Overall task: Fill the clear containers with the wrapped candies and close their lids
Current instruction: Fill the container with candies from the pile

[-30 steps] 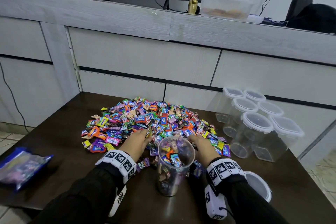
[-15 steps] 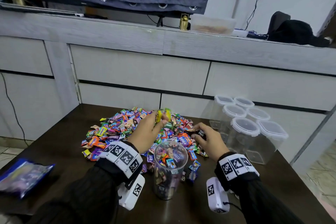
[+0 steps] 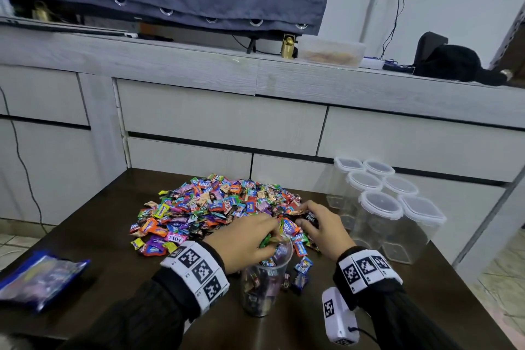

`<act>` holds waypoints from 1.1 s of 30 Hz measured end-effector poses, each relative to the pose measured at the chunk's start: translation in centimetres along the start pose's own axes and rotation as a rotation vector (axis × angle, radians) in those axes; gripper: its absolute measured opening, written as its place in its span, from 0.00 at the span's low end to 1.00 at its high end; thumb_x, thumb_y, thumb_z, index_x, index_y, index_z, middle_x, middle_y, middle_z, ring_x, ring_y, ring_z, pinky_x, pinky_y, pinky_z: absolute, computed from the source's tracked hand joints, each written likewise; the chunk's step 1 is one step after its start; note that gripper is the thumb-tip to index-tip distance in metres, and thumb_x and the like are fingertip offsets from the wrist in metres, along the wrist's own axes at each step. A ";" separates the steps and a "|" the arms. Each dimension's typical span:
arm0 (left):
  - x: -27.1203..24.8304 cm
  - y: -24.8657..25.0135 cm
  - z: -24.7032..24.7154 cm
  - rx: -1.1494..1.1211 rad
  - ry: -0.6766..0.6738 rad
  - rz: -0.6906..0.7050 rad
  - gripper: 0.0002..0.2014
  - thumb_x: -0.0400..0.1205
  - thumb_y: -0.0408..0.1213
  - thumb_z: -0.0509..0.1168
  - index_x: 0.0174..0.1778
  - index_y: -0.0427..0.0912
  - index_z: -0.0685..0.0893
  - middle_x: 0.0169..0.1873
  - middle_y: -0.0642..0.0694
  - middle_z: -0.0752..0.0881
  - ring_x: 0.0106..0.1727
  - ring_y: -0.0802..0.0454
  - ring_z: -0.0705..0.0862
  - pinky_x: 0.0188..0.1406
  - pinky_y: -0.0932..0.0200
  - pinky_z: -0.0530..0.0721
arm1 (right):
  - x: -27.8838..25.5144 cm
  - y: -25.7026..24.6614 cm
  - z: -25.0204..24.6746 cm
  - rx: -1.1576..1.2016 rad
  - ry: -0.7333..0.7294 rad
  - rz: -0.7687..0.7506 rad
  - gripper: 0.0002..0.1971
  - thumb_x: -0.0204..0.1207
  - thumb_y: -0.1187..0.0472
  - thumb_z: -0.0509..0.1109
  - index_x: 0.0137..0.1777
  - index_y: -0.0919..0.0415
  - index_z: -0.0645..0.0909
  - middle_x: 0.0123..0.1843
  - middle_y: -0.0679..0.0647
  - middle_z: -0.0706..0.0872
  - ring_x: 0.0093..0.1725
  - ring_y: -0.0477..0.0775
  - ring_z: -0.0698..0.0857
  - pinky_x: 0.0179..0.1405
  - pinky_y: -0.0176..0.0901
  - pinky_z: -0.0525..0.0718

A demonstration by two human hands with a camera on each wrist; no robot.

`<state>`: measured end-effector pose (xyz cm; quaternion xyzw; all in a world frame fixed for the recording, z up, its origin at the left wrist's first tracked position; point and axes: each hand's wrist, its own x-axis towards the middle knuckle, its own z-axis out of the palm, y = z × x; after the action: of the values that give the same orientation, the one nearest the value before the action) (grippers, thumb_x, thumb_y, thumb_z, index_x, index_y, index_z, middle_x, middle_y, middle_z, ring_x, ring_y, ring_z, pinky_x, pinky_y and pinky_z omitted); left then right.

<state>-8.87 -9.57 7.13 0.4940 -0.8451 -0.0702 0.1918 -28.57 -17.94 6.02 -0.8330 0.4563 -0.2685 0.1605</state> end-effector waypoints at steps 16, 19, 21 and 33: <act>0.8 -0.5 -0.8 0.172 -0.084 0.083 0.03 0.77 0.41 0.61 0.38 0.47 0.76 0.32 0.53 0.77 0.37 0.50 0.78 0.42 0.50 0.79 | -0.1 -0.3 -0.2 0.014 0.003 -0.014 0.10 0.79 0.60 0.69 0.58 0.59 0.79 0.53 0.55 0.84 0.55 0.55 0.81 0.59 0.51 0.76; 0.8 -0.5 -0.4 0.206 -0.078 0.101 0.04 0.76 0.42 0.60 0.36 0.48 0.75 0.28 0.52 0.79 0.33 0.50 0.77 0.42 0.55 0.75 | 0.0 -0.2 -0.2 0.018 0.006 -0.009 0.10 0.79 0.59 0.69 0.58 0.59 0.79 0.52 0.54 0.84 0.53 0.54 0.81 0.56 0.49 0.77; 0.8 -0.5 -0.1 0.190 -0.052 0.105 0.04 0.76 0.43 0.61 0.36 0.49 0.76 0.27 0.52 0.80 0.33 0.54 0.77 0.43 0.60 0.69 | 0.0 -0.1 -0.1 0.024 0.006 -0.009 0.10 0.79 0.59 0.69 0.58 0.58 0.79 0.52 0.54 0.85 0.53 0.54 0.81 0.54 0.46 0.76; -0.3 -1.3 1.2 -0.180 0.167 0.043 0.18 0.76 0.60 0.66 0.56 0.54 0.80 0.46 0.62 0.82 0.48 0.67 0.77 0.57 0.64 0.73 | 0.6 -1.0 -0.9 0.143 0.072 -0.055 0.08 0.79 0.60 0.70 0.56 0.57 0.81 0.46 0.48 0.84 0.39 0.44 0.79 0.38 0.31 0.72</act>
<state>-8.20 -10.03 5.58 0.4605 -0.8270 -0.1005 0.3065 -28.14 -17.92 7.43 -0.8213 0.4186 -0.3346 0.1955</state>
